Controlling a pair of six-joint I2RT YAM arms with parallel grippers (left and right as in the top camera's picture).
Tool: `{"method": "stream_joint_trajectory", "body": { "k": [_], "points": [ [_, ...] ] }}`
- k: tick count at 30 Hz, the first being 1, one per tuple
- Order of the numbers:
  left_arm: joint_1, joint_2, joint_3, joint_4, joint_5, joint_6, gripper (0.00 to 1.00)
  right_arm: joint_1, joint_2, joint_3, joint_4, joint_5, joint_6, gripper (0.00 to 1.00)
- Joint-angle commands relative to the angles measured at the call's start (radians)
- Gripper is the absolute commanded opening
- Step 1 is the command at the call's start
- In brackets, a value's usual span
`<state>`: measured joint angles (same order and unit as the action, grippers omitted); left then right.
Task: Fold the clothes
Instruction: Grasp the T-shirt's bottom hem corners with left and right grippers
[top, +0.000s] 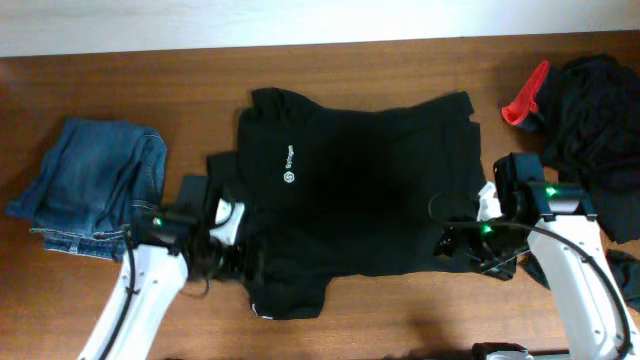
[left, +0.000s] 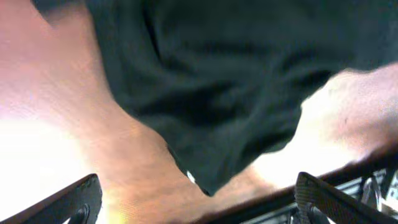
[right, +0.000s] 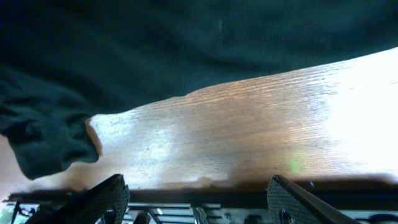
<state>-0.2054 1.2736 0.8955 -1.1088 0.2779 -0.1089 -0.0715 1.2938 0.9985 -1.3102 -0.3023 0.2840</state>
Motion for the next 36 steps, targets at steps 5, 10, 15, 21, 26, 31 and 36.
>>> {"method": "stream_joint_trajectory", "body": {
  "k": [5, 10, 15, 21, 26, 31, 36],
  "points": [
    [0.000, -0.032, -0.210, 0.066, 0.152, -0.072, 0.92, -0.008, -0.018, -0.033, 0.043, -0.024, 0.016, 0.77],
    [0.000, -0.032, -0.308, 0.149, 0.185, -0.081, 0.92, -0.008, -0.018, -0.033, 0.043, -0.024, 0.013, 0.77],
    [0.000, -0.032, -0.369, 0.187, 0.204, -0.076, 0.91, -0.008, -0.018, -0.033, 0.045, -0.024, 0.013, 0.77],
    [0.000, -0.032, -0.419, 0.309, 0.254, -0.074, 0.89, -0.008, -0.018, -0.033, 0.051, -0.024, 0.012, 0.77],
    [0.000, -0.032, -0.419, 0.349, 0.253, -0.112, 0.89, -0.008, -0.018, -0.033, 0.052, -0.024, 0.009, 0.77],
    [0.000, -0.032, -0.419, 0.413, 0.253, -0.171, 0.89, -0.008, -0.018, -0.033, 0.051, -0.024, 0.009, 0.77],
    [0.000, -0.032, -0.419, 0.404, 0.257, -0.171, 0.69, -0.008, -0.018, -0.033, 0.052, -0.024, 0.009, 0.77]
  ]
}}
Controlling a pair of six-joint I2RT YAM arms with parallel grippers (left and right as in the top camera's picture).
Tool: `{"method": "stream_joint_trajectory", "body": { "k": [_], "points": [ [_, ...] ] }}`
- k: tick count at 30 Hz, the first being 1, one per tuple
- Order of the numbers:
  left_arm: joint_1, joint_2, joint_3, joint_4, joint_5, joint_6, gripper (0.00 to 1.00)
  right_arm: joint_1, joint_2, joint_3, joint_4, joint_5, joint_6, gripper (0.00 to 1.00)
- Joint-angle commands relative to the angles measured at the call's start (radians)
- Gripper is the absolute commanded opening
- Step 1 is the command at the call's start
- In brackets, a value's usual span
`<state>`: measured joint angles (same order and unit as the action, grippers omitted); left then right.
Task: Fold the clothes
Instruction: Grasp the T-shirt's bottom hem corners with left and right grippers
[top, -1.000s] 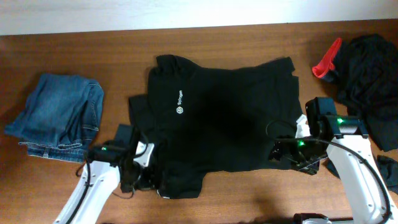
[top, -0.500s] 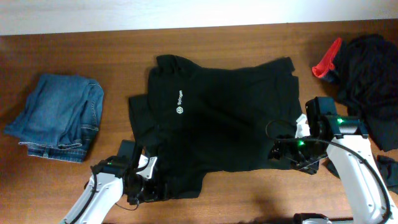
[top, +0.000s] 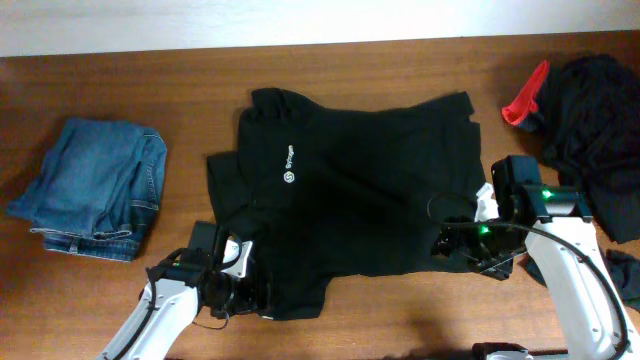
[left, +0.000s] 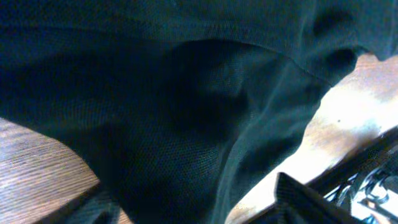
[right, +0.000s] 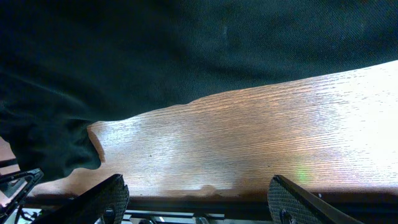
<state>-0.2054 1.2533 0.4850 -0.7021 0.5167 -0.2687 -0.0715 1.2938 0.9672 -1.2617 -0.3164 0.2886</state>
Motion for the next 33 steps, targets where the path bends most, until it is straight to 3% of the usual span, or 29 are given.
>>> {"method": "stream_joint_trajectory", "body": {
  "k": [1, 5, 7, 19, 24, 33],
  "points": [
    [0.000, -0.012, -0.009, -0.013, 0.031, -0.011, 0.59, -0.008, -0.018, -0.002, 0.004, -0.010, 0.005, 0.77],
    [0.000, -0.012, -0.008, -0.066, 0.068, -0.011, 0.11, -0.008, -0.018, -0.002, 0.005, -0.010, 0.005, 0.76],
    [0.000, -0.013, -0.008, -0.088, 0.068, -0.011, 0.01, -0.008, -0.018, -0.002, 0.006, -0.010, 0.005, 0.77],
    [0.008, -0.164, 0.160, -0.240, 0.039, -0.011, 0.01, -0.008, -0.018, -0.002, 0.008, 0.079, 0.047, 0.77],
    [0.010, -0.214, 0.230, -0.298, -0.063, -0.012, 0.00, -0.009, -0.018, -0.005, 0.011, 0.134, 0.148, 0.90],
    [0.010, -0.212, 0.232, -0.313, -0.070, -0.011, 0.01, -0.057, 0.029, -0.150, 0.140, 0.124, 0.297, 0.93]
  ]
}}
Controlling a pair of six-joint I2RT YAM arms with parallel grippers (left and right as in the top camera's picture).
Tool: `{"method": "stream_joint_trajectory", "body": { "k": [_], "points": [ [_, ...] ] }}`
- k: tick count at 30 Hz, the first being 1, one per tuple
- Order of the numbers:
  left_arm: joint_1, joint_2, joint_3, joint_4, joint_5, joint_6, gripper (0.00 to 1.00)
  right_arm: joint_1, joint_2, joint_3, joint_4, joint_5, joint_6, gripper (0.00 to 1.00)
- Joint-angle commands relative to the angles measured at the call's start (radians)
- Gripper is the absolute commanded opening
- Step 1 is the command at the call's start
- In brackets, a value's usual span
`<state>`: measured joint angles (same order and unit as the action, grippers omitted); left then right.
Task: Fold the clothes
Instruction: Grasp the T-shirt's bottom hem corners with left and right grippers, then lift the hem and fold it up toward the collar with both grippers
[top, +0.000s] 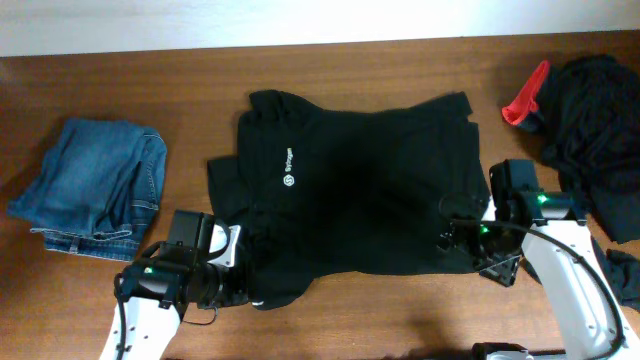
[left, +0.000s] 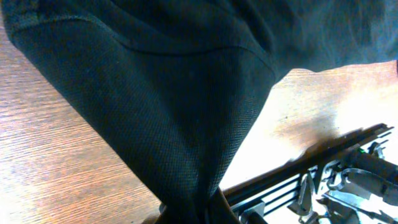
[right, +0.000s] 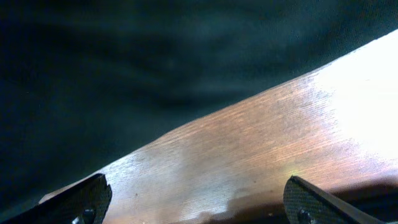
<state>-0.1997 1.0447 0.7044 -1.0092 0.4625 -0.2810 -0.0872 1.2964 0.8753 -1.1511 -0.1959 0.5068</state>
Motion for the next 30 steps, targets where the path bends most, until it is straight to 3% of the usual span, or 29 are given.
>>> {"method": "stream_joint_trajectory", "body": {
  "k": [1, 8, 17, 21, 26, 27, 30],
  "points": [
    [0.004, -0.004, 0.013, -0.007, -0.016, 0.001, 0.00, -0.060, 0.037, -0.078, 0.052, -0.017, 0.078, 0.90],
    [0.004, -0.003, 0.013, -0.010, -0.015, 0.001, 0.01, -0.200, 0.112, -0.173, 0.198, -0.111, 0.078, 0.74],
    [0.004, -0.003, 0.013, -0.010, -0.015, 0.001, 0.01, -0.229, 0.203, -0.212, 0.341, -0.113, 0.119, 0.72],
    [0.004, -0.003, 0.013, -0.011, -0.015, 0.001, 0.00, -0.229, 0.242, -0.227, 0.374, -0.111, 0.131, 0.56],
    [0.004, -0.004, 0.013, -0.011, -0.015, 0.001, 0.01, -0.229, 0.257, -0.228, 0.401, -0.099, 0.124, 0.09],
    [0.004, -0.003, 0.013, -0.011, -0.015, 0.001, 0.00, -0.229, 0.257, -0.227, 0.405, -0.100, 0.118, 0.04],
    [0.004, -0.004, 0.013, -0.016, -0.015, 0.001, 0.01, -0.229, 0.256, -0.227, 0.390, -0.109, 0.099, 0.04]
  ]
}}
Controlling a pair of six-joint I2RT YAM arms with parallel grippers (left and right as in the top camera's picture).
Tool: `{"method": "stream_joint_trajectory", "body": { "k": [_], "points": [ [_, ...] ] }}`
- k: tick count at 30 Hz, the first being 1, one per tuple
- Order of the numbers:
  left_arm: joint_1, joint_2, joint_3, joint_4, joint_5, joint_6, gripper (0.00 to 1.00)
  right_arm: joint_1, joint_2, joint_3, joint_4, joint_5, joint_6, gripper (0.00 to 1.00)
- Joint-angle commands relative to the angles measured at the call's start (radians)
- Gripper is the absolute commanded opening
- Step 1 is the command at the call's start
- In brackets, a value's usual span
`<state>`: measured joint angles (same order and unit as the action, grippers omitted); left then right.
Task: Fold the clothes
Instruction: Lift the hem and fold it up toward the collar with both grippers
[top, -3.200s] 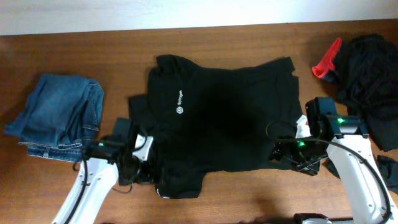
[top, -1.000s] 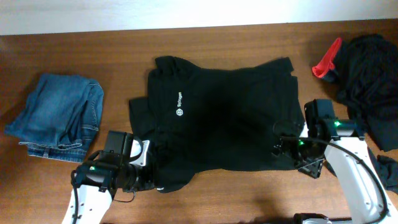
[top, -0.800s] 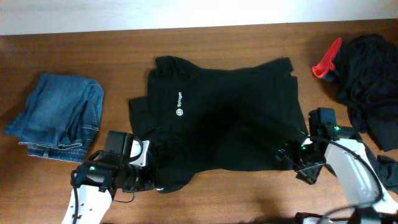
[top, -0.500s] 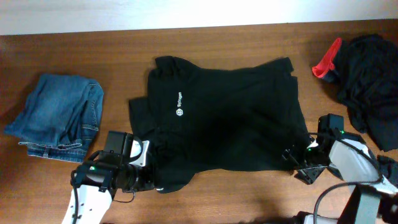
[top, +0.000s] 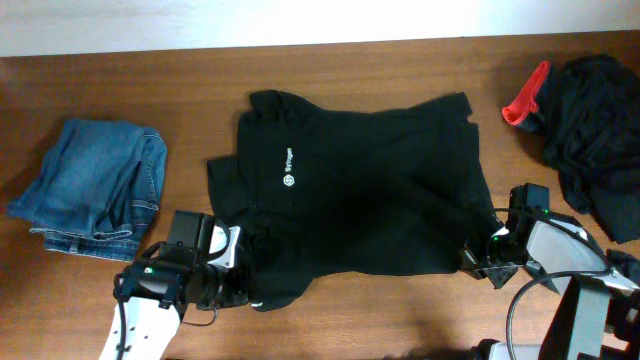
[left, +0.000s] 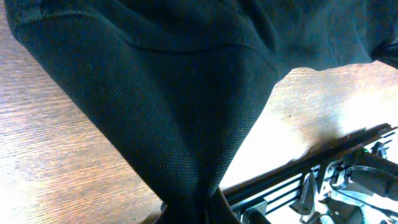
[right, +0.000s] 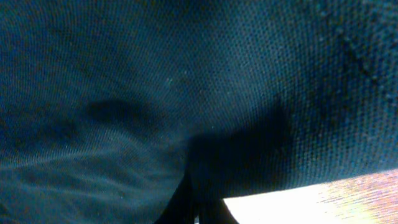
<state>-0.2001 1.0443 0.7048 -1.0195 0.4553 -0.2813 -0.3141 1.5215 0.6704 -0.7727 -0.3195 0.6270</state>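
Note:
A black T-shirt (top: 360, 200) with a small white logo lies spread across the middle of the table (top: 400, 315). My left gripper (top: 243, 291) is at its near-left corner, shut on a bunched fold of the cloth (left: 186, 124), which narrows into the jaws at the bottom of the left wrist view. My right gripper (top: 472, 263) is at the near-right corner. In the right wrist view the black cloth (right: 155, 93) fills the frame and gathers to a pinch between the shut jaws.
Folded blue jeans (top: 95, 185) lie at the left. A heap of dark clothes (top: 595, 110) with a red piece (top: 525, 100) sits at the back right. Bare wood runs along the near edge in front of the shirt.
My right gripper was open at the shirt's right hem over bare wood. Now it sits lower at the near-right corner, shut on the cloth. The left gripper holds as before.
At first both grippers were open, the left beside the left sleeve, the right at the right hem. The left then stood at the near-left corner over the cloth, and later was shut on it. Now the right is also shut on its corner.

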Motion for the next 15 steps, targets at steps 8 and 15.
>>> {"method": "stream_joint_trajectory", "body": {
  "k": [8, 15],
  "points": [
    [0.005, -0.003, 0.013, -0.011, -0.008, 0.005, 0.01, -0.001, -0.038, -0.021, -0.108, 0.013, -0.121, 0.04],
    [0.005, -0.037, 0.024, -0.058, -0.004, 0.006, 0.00, 0.000, -0.325, -0.021, -0.304, -0.009, -0.167, 0.04]
  ]
}}
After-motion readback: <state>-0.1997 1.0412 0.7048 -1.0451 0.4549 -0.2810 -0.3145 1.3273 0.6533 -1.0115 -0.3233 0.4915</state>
